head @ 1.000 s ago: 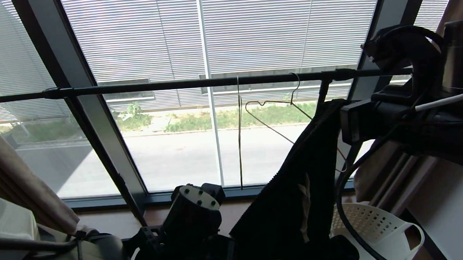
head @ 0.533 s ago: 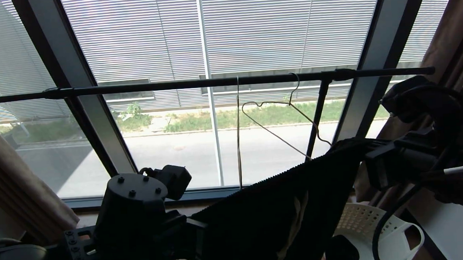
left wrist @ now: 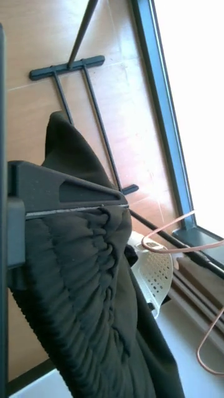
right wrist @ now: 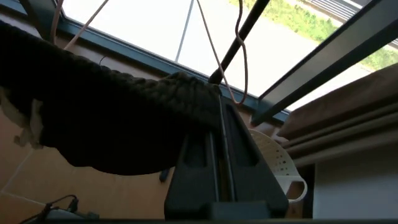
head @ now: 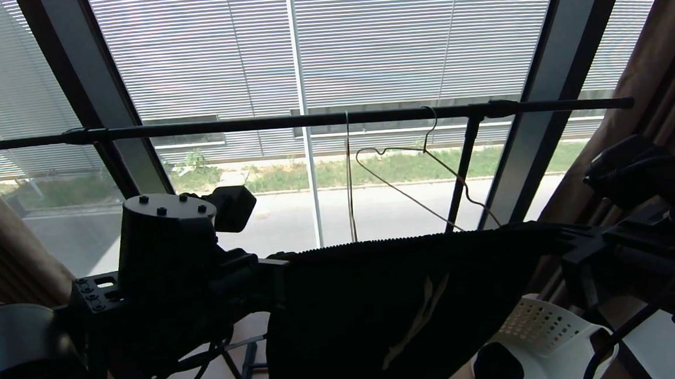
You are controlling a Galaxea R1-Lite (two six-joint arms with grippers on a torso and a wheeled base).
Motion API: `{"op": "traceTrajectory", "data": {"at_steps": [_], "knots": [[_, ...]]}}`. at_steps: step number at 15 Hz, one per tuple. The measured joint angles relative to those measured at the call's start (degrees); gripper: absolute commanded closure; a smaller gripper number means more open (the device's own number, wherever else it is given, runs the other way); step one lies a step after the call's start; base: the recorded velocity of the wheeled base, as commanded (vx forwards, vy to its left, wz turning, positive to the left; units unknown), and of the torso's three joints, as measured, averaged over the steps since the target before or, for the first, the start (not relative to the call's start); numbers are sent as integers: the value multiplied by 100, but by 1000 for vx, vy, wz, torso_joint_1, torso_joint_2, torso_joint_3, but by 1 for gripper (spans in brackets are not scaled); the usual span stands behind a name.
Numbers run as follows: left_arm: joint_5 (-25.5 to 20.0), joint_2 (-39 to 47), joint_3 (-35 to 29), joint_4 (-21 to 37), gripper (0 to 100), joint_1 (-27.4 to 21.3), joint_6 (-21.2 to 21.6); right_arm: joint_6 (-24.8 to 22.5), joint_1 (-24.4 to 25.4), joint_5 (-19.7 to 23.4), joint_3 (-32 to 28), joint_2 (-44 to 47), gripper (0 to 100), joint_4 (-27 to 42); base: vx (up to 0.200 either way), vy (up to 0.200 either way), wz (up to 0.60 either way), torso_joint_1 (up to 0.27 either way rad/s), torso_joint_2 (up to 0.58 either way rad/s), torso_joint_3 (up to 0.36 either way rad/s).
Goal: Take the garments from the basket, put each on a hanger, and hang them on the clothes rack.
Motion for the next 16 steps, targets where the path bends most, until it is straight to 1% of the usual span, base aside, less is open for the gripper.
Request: {"op": "traceTrajectory", "data": {"at_steps": [2, 3, 4, 7, 10, 13, 16], "knots": [[-1, 95, -385, 334, 100, 102, 129, -138, 11, 96, 0, -9, 100, 9, 0, 0, 0, 0, 0, 0], [-9, 138, -606, 622, 100, 129, 167, -160, 30, 324, 0, -11, 100, 33, 0, 0, 0, 0, 0, 0], [-11, 180, -984, 964, 100, 146, 184, -280, 72, 674, 15, -11, 100, 68, 0, 0, 0, 0, 0, 0], [-37, 329, -2280, 1954, 100, 168, 211, -701, 179, 1022, 96, -13, 100, 140, 0, 0, 0, 0, 0, 0], [-46, 631, -3495, 2709, 100, 182, 291, -964, 386, 1408, 124, -27, 100, 173, 0, 0, 0, 0, 0, 0], [-59, 1035, -4451, 3104, 100, 215, 371, -1169, 780, 1859, 171, -38, 100, 561, 0, 0, 0, 0, 0, 0], [-63, 1453, -5138, 3260, 100, 234, 382, -1118, 1434, 2002, 140, -24, 100, 572, 0, 0, 0, 0, 0, 0]]}}
